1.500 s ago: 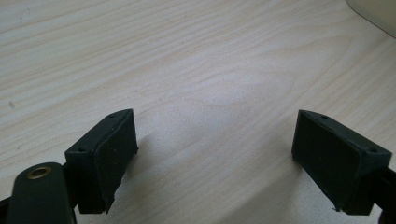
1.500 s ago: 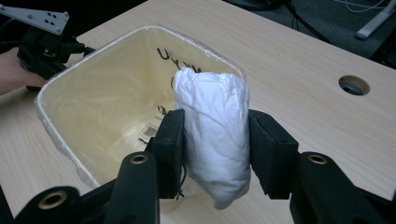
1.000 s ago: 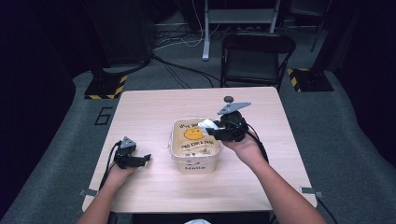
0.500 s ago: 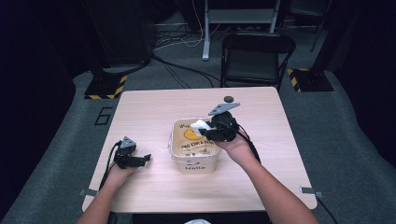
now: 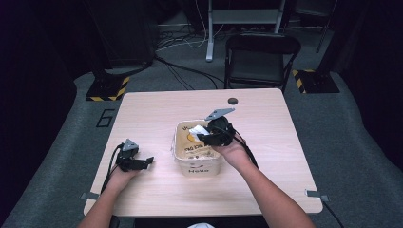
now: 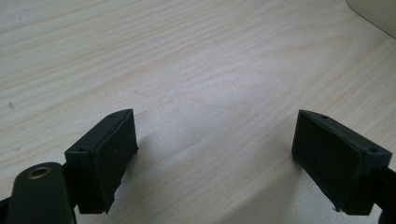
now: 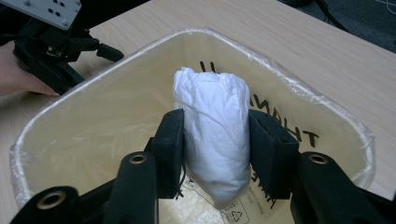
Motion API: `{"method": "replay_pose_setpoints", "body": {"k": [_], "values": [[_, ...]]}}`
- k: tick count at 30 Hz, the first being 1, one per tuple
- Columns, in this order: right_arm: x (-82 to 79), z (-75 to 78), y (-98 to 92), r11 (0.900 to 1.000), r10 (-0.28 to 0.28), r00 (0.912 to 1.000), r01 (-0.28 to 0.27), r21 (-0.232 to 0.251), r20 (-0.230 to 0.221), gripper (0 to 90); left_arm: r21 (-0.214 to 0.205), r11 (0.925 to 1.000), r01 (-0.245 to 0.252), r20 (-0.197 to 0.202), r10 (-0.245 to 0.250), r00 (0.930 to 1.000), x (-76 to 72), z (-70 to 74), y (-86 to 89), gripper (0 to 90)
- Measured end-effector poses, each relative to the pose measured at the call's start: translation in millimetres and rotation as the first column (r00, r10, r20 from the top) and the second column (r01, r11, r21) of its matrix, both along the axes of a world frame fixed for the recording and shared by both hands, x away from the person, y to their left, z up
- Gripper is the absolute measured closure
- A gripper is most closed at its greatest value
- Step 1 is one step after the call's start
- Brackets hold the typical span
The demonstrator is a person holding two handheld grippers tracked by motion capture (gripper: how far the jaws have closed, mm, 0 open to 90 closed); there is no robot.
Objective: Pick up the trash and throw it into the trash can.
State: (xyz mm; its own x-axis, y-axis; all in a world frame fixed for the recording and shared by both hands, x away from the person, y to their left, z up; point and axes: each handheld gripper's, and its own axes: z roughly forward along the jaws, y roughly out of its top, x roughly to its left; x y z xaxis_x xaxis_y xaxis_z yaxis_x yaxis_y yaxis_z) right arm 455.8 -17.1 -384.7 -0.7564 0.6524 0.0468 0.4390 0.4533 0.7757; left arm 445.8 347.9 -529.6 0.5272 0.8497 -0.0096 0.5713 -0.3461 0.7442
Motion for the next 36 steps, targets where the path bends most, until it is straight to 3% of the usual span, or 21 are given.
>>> {"method": "replay_pose_setpoints", "body": {"k": [7,16,36], "values": [[3.0,-11.7,4.0,0.9996,0.009,0.9999,-0.009,-0.026,-0.013,56.3,0.001,1.0000,0.001,0.000,-0.001,1.0000,0.1,0.1,0.1,14.1],[2.8,-15.2,10.1,0.9989,0.019,0.9998,-0.019,-0.044,-0.012,51.8,-0.001,1.0000,0.000,0.000,0.000,1.0000,0.1,0.0,-0.1,14.1],[-4.4,-1.3,0.4,0.9995,0.007,0.9997,-0.006,-0.031,0.022,43.2,0.000,1.0000,0.001,0.000,-0.001,1.0000,0.2,0.0,0.0,14.1]]}}
